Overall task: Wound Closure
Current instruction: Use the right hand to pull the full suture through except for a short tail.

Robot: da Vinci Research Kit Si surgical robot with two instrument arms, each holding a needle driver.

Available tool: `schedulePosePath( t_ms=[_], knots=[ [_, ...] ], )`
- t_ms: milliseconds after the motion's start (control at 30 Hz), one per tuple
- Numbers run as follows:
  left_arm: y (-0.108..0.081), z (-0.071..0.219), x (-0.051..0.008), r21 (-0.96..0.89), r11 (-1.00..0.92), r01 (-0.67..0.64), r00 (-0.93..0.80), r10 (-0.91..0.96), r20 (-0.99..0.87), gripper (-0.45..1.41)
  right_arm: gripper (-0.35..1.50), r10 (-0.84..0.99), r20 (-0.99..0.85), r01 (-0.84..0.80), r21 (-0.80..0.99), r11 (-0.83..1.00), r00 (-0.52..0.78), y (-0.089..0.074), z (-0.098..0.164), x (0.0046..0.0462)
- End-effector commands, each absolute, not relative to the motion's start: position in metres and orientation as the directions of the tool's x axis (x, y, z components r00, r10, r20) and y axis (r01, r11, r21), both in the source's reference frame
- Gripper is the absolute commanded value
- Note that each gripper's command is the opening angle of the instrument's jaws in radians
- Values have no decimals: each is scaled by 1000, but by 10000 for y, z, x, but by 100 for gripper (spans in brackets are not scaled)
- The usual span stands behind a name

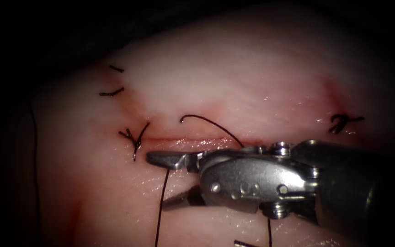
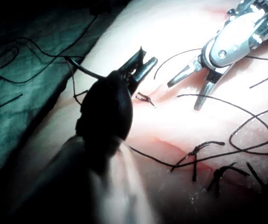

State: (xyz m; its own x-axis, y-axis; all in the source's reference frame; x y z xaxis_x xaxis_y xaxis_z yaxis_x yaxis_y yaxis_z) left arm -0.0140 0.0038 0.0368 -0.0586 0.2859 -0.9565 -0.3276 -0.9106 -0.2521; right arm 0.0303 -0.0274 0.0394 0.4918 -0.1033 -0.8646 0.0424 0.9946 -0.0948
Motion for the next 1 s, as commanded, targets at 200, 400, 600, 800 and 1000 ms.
schedulePosePath(
  t_ms=[200, 400, 600, 800, 1000],
  knots=[
    [47, 372, -146, -249, -913, -324, -57, 281, -958, -45, -35, -109, -832, 80, -78, 994, 544, -269, 382, 318],
    [47, 373, -146, -248, -913, -324, -56, 281, -958, -45, -35, -103, -853, 90, -67, 994, 512, -320, 336, 313],
    [47, 373, -147, -248, -913, -323, -59, 281, -958, -45, -35, -98, -862, 105, -53, 993, 498, -371, 296, 321],
    [47, 373, -147, -248, -913, -323, -59, 281, -958, -45, -35, -103, -885, 154, -35, 987, 454, -418, 256, 341],
    [46, 373, -147, -248, -913, -323, -59, 281, -958, -45, 96, -60, -914, 95, -24, 995, 401, -387, 252, 335]
  ],
)
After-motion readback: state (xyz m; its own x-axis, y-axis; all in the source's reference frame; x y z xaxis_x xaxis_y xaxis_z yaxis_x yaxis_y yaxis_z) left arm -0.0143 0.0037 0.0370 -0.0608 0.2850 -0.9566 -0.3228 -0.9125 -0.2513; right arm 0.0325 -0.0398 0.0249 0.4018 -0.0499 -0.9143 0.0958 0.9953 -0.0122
